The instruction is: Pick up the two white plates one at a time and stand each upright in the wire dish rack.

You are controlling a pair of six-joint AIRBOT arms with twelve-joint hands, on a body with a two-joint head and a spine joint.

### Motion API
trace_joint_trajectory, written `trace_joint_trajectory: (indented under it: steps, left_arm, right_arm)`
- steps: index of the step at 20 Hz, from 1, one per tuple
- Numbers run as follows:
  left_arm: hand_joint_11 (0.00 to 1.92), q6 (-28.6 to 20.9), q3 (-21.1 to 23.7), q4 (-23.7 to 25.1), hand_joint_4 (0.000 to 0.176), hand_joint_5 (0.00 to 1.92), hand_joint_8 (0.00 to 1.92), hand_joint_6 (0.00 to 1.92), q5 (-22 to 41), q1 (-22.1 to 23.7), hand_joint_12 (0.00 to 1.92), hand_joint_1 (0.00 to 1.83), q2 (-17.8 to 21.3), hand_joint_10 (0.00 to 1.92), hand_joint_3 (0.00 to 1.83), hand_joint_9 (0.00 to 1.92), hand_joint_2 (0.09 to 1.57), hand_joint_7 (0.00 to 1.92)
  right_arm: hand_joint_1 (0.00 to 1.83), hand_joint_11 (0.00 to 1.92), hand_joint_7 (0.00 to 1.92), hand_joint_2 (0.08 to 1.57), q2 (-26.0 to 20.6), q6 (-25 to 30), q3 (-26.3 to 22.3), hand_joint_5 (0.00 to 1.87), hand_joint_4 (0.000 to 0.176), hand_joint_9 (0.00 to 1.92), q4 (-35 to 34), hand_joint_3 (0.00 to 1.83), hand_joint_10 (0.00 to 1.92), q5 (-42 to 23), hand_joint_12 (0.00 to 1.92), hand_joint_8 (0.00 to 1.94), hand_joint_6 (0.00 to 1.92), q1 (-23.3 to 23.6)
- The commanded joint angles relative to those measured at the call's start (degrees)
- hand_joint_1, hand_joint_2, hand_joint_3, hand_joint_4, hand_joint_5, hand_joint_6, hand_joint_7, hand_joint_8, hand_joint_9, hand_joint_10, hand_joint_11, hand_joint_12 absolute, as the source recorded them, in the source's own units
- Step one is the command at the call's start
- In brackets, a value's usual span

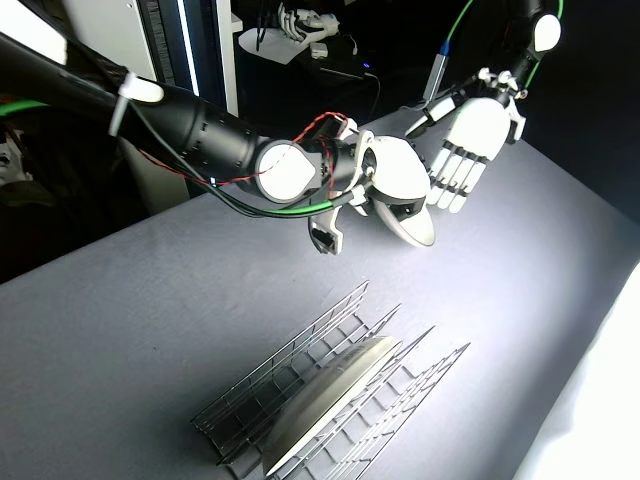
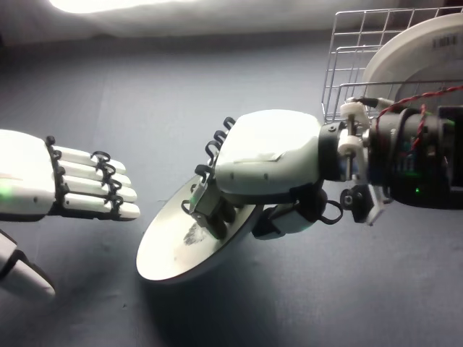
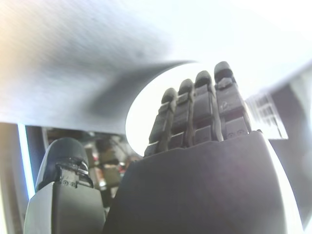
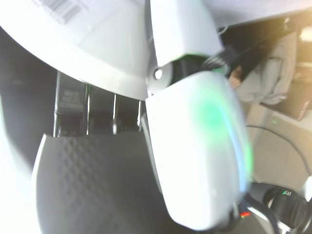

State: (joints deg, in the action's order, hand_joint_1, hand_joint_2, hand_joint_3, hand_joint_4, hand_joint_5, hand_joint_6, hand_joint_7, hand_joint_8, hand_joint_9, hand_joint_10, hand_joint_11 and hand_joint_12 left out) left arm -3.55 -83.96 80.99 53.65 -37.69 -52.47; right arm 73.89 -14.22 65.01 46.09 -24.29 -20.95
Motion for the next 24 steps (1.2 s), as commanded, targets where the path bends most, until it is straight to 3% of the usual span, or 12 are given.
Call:
trace_joint_trajectory:
  steps: [1, 2, 3, 4, 5, 13, 20, 24]
  left_arm:
    - [0.00, -1.26, 0.04, -3.78, 0.000, 0.00, 0.00, 0.00, 3.41, 1.22, 0.00, 0.00, 1.37, 0.00, 0.00, 0.00, 1.07, 0.00]
    - [0.00, -1.97, 0.08, -3.85, 0.000, 0.00, 0.00, 0.00, 3.66, 1.84, 0.00, 0.00, 1.93, 0.00, 0.00, 0.00, 1.07, 0.00]
    - [0.00, -2.39, 0.16, -3.86, 0.000, 0.00, 0.00, 0.00, 3.94, 2.50, 0.00, 0.00, 2.71, 0.00, 0.00, 0.00, 1.07, 0.00]
    - [0.00, -3.01, 0.20, -3.86, 0.000, 0.00, 0.00, 0.00, 4.22, 3.11, 0.00, 0.00, 3.47, 0.00, 0.00, 0.00, 1.07, 0.00]
    - [0.00, -3.46, 0.18, -3.88, 0.000, 0.00, 0.00, 0.00, 4.51, 3.45, 0.00, 0.00, 3.98, 0.00, 0.00, 0.00, 1.07, 0.00]
    - [0.00, -4.71, 0.03, -5.77, 0.000, 0.00, 0.00, 0.00, 5.28, 5.31, 0.00, 0.00, 8.36, 0.00, 0.00, 0.00, 1.08, 0.00]
    - [0.00, -4.69, 2.28, -5.80, 0.000, 0.00, 0.00, 0.00, 5.46, 6.98, 0.00, 0.00, 8.28, 0.00, 0.00, 0.00, 1.07, 0.00]
    - [0.00, -4.50, 1.38, -5.52, 0.000, 0.00, 0.00, 0.00, 5.83, 6.83, 0.00, 0.00, 7.28, 0.00, 0.00, 0.00, 1.08, 0.00]
  right_arm:
    - [1.49, 0.94, 0.90, 1.09, -1.06, 0.18, -1.75, 0.94, 0.000, 0.98, -3.86, 0.00, 0.95, -5.49, 1.42, 0.89, 0.98, 1.41]
    - [1.49, 0.95, 0.89, 1.09, -1.94, 0.18, -2.77, 0.94, 0.000, 0.98, -4.65, 0.00, 0.95, -5.60, 1.39, 0.91, 1.01, 1.67]
    - [1.39, 0.94, 0.88, 1.11, -2.83, 0.18, -3.69, 0.95, 0.000, 0.98, -5.60, 0.00, 1.04, -6.16, 1.12, 0.97, 1.06, 1.90]
    - [1.47, 0.95, 0.89, 1.10, -3.85, 0.18, -4.60, 0.93, 0.000, 0.97, -6.88, 0.00, 0.98, -6.18, 1.34, 0.92, 1.02, 2.27]
    - [1.48, 0.96, 0.92, 1.09, -4.54, 0.18, -5.12, 0.93, 0.000, 0.98, -8.28, 0.00, 0.96, -6.28, 1.38, 0.85, 1.01, 2.56]
    - [1.49, 0.94, 0.89, 1.09, -11.85, 0.54, -9.98, 0.96, 0.000, 0.96, -22.81, 0.00, 0.97, -8.01, 1.40, 0.90, 0.99, 4.54]
    - [1.49, 0.96, 0.91, 1.09, -16.14, 1.29, -12.64, 0.95, 0.000, 0.98, -34.18, 0.00, 0.94, -8.84, 1.37, 0.88, 1.00, 6.51]
    - [1.49, 0.95, 0.87, 1.10, -18.43, 1.81, -13.62, 0.96, 0.000, 0.95, -41.35, 0.00, 0.97, -8.50, 1.39, 0.92, 1.00, 8.27]
